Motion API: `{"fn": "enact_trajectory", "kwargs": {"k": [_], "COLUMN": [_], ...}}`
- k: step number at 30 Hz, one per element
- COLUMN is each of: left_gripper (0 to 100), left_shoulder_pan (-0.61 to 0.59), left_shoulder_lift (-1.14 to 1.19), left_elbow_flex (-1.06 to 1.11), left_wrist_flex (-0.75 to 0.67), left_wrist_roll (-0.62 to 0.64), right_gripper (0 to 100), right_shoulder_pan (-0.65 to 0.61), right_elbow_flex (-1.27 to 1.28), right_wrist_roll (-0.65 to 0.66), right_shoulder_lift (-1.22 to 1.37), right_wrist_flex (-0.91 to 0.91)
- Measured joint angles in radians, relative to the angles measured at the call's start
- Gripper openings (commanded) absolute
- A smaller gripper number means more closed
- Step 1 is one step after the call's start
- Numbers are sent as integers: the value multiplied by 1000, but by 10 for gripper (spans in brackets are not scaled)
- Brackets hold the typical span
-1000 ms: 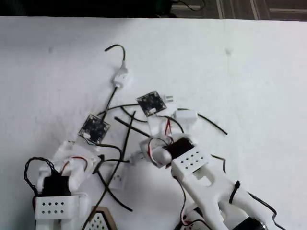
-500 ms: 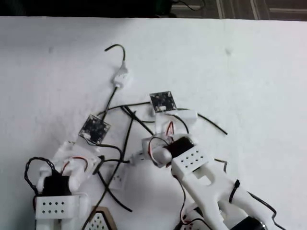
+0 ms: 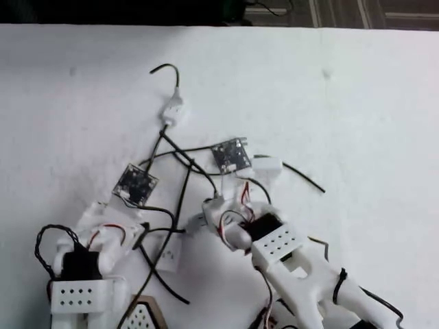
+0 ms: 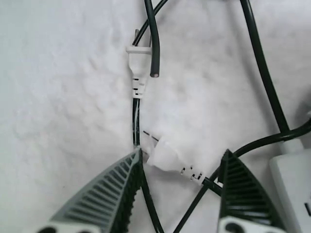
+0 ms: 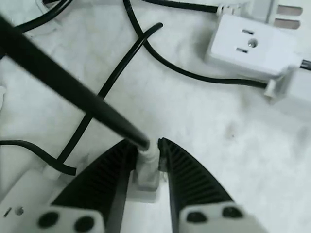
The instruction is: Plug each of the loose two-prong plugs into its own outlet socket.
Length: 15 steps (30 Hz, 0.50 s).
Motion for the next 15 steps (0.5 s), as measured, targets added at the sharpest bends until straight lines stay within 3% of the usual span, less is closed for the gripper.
{"fn": "enact_trajectory", "kwargs": {"k": [15], "left_gripper": [260], "left_shoulder_pan": [0], "left_shoulder_lift": [0], "left_elbow_flex": [0], "left_wrist_flex": [0], "left_wrist_roll": [0], "right_gripper": [16], "right_shoulder_pan": [0], "right_elbow_flex": [21], "right_wrist_roll": [35], "right_shoulder_lift": [-170], "right_wrist_flex": [193]}}
